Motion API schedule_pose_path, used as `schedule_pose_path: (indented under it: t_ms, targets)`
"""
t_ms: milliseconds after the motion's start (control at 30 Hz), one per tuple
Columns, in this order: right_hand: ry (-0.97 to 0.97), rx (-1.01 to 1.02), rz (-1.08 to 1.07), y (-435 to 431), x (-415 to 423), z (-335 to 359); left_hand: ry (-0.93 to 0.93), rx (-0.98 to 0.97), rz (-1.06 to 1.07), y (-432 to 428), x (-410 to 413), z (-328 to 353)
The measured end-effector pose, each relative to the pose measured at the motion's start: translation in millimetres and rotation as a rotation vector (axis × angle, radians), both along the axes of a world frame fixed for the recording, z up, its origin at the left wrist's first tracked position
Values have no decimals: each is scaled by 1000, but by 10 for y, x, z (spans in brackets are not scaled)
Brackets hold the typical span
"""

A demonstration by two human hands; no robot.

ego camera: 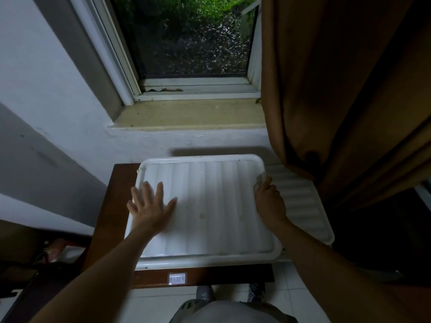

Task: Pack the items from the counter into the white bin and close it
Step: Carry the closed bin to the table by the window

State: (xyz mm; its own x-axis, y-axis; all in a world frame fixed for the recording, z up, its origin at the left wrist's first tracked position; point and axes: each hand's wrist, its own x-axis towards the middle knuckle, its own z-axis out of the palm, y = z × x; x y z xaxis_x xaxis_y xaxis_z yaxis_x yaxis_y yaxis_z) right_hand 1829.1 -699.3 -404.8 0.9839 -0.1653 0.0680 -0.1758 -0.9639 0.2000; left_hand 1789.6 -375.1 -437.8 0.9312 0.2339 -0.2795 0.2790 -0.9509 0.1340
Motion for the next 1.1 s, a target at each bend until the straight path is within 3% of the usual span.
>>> schedule_pose_path:
  t_ms: [367, 567, 700, 933, 1100]
  targets:
    - [65, -72, 35, 0, -19, 60, 0, 36, 14, 24, 31, -67]
    - [153, 42, 44, -42, -60, 76, -12, 35, 13, 22, 25, -86]
    - [128, 263, 61, -115, -60, -137, -11, 16, 23, 37, 37, -131]
    - [140, 271, 11, -91, -48, -168, -8, 4, 44, 70, 63, -193]
    - [217, 442, -36, -105, -25, -120, 57, 20, 36, 55, 76, -91]
